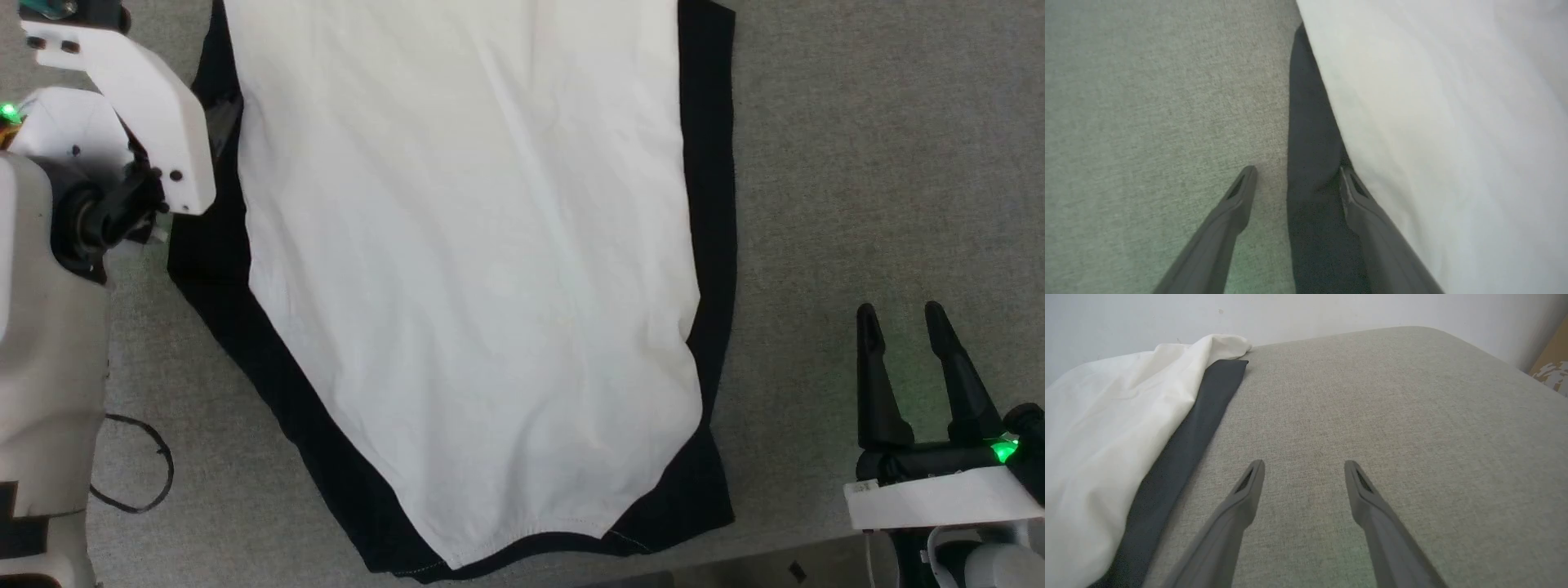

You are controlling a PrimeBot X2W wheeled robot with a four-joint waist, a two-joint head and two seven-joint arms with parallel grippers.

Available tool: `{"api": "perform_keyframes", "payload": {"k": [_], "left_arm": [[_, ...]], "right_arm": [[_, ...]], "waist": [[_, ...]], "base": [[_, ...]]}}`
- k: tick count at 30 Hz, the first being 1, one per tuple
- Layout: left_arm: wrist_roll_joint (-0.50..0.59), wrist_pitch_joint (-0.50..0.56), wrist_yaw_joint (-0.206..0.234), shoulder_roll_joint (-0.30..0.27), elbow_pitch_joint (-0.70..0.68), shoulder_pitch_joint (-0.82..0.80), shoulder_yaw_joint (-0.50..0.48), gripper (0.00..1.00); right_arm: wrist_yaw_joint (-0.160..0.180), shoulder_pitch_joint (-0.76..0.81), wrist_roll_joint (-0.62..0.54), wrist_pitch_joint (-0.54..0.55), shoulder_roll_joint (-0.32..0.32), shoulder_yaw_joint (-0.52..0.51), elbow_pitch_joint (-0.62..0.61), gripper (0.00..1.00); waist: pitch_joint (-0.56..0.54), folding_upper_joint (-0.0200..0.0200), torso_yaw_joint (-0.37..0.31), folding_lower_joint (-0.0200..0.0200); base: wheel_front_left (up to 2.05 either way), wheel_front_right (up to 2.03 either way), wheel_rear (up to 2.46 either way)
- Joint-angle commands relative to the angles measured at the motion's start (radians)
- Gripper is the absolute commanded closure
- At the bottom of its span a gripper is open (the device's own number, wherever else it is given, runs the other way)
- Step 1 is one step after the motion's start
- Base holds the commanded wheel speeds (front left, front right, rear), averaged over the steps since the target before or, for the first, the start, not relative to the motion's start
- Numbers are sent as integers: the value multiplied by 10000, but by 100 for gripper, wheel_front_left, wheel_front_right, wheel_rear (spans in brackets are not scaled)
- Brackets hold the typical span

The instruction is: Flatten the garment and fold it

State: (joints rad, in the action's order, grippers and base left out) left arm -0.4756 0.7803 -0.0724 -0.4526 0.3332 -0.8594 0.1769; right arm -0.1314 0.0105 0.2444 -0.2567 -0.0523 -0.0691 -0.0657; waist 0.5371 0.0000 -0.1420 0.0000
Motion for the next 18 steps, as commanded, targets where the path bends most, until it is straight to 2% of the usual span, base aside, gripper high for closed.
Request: {"api": "perform_keyframes", "payload": {"k": [1, 6, 12, 17, 18], "left_arm": [[-4, -38, 77, -87, 80, -53, -43, 0], [-85, 3, 132, -193, 165, -132, -127, 0], [-500, 200, 172, 80, 239, -1, -178, 0], [-1163, 983, 242, 327, 252, 67, -301, 0], [-1259, 1172, 236, 332, 220, 97, -292, 9]], "right_arm": [[7, -140, -23, -49, 20, -51, -40, 0], [7, -196, -73, -50, 20, -71, 16, 0], [7, -271, -112, -50, 20, 20, 80, 0], [7, -290, -145, -50, 20, -65, 117, 0], [7, -296, -145, -50, 20, -75, 127, 0]], "waist": [[44, 0, 37, 0], [75, 0, 104, 0], [152, 0, 108, 0], [248, 0, 69, 0], [263, 0, 58, 0]], "base": [[0, 0, 0], [0, 0, 0], [0, 0, 0], [0, 0, 0], [0, 0, 0]]}}
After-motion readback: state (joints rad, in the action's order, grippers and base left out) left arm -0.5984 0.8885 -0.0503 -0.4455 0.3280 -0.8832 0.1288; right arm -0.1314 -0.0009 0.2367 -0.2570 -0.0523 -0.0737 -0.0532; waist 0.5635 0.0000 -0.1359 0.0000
